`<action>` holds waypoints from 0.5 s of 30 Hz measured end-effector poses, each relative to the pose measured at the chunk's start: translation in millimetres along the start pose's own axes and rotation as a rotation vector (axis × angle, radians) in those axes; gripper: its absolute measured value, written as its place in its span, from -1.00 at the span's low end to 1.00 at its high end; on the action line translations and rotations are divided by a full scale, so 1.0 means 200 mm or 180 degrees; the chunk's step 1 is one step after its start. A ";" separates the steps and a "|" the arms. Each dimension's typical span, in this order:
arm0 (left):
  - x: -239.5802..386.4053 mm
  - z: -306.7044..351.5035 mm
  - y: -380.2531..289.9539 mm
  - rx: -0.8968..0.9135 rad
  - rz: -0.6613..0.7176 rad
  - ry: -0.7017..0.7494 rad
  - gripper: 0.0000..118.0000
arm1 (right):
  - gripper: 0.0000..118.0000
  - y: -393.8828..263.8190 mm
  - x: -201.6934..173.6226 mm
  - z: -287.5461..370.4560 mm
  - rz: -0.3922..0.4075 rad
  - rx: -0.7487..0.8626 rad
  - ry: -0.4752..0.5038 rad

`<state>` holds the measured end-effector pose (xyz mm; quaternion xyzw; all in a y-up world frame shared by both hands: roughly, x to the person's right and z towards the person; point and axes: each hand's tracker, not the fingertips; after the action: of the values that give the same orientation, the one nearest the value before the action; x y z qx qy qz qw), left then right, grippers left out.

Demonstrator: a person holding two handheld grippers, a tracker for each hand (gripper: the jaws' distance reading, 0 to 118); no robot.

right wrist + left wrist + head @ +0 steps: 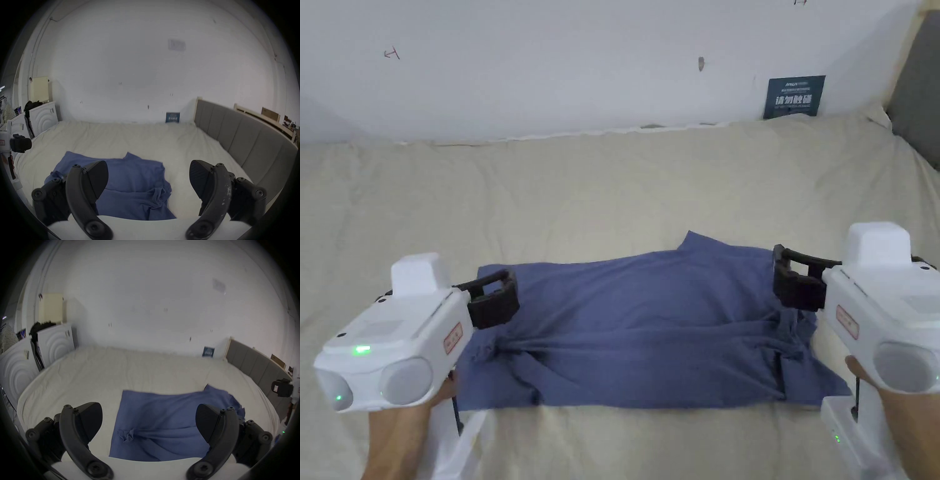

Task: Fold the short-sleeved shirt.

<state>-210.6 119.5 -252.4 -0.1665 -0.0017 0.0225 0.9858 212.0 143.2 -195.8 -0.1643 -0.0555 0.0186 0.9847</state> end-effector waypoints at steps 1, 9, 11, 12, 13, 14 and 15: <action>0.01 0.07 -0.01 0.0078 -0.0005 0.0014 0.93 | 0.77 -0.01 0.00 0.06 -0.0001 0.0072 -0.0013; 0.06 0.36 -0.20 0.0305 -0.0201 0.0035 -1.00 | -0.98 -0.16 -0.01 0.33 0.0157 0.0276 -0.0137; 0.04 0.39 -0.22 0.0231 -0.0187 -0.0026 -1.00 | -0.98 -0.18 0.01 0.32 0.0180 0.0294 -0.0122; 0.04 0.37 -0.22 0.0220 -0.0188 0.0013 -1.00 | -0.98 -0.19 0.01 0.31 0.0204 0.0262 -0.0126; 0.04 0.36 -0.23 0.0198 -0.0203 0.0028 -1.00 | -0.98 -0.19 0.01 0.31 0.0213 0.0272 -0.0150; 0.03 0.36 -0.23 0.0174 -0.0209 0.0036 -1.00 | -0.98 -0.19 0.01 0.31 0.0224 0.0274 -0.0159; 0.02 0.34 -0.24 0.0114 -0.0200 0.0064 -1.00 | -0.98 -0.19 0.02 0.30 0.0212 0.0270 -0.0156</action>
<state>-205.6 97.5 -171.9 -0.1489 0.0034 -0.0101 0.9888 209.7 126.3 -126.1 -0.1236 -0.0732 0.0577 0.9879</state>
